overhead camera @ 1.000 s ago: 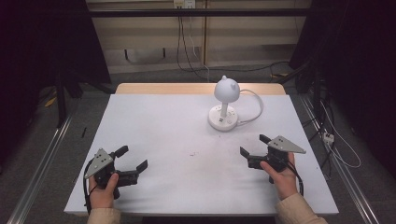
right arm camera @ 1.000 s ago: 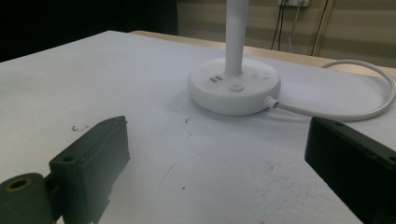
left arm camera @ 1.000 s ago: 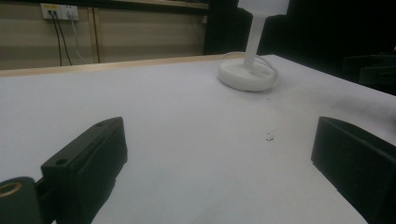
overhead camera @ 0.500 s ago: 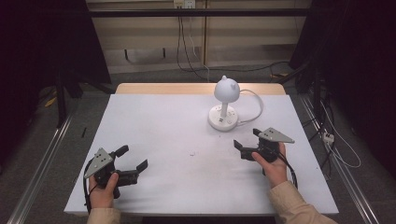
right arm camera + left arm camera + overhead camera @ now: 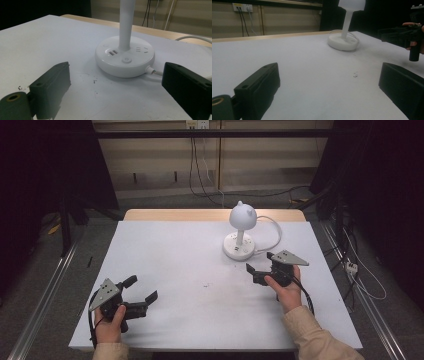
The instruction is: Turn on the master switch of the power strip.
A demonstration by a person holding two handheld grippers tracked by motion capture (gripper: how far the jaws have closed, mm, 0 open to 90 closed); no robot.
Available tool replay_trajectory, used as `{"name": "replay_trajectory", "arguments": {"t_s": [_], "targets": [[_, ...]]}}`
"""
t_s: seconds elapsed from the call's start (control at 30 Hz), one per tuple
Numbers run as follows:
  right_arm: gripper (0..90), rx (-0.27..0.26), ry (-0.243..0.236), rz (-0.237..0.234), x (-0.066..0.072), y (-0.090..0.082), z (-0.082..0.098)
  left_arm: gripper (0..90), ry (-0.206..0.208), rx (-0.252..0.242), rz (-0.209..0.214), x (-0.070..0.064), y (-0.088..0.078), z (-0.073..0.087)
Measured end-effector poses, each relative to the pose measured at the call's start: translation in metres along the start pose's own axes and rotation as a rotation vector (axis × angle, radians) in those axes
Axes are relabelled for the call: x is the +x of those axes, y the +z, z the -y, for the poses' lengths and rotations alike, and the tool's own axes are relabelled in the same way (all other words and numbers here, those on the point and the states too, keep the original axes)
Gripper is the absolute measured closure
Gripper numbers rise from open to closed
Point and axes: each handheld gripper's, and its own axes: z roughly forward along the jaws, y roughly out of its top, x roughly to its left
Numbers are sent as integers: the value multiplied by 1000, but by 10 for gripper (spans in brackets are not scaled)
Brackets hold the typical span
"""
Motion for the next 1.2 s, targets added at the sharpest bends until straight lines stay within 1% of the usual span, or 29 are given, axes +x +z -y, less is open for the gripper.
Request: {"name": "replay_trajectory", "arguments": {"t_s": [0.3,0.47,0.53,0.67,0.77,0.8,0.83,0.87,0.9,0.97,1.07,1.17,1.2], "targets": [[88,6,9,14,-3,7,-3,33,-2,-2,3,0,0,0],[121,8,15,16,-4,10,-4,33,-1,-4,5,0,0,0],[130,17,13,18,-4,12,-5,33,0,-3,4,0,0,0],[179,18,18,20,-4,15,-6,32,0,-3,6,0,0,0],[217,21,11,22,-4,16,-7,33,-2,-4,7,0,0,0],[217,21,11,22,-4,16,-7,33,-2,-4,7,0,0,0],[246,23,21,22,-5,17,-7,33,0,-4,7,0,0,0],[246,23,21,22,-5,17,-7,33,-1,-4,8,1,0,0],[274,28,36,22,-6,18,-8,33,-5,-5,7,0,0,0],[302,33,44,17,-7,19,-8,33,-4,-5,8,1,0,0],[318,40,44,15,-8,20,-8,33,-2,-4,8,1,0,0],[361,43,49,17,-9,22,-9,33,-3,-4,8,1,0,0],[361,43,49,17,-9,22,-9,33,-3,-5,9,1,1,0]]}}
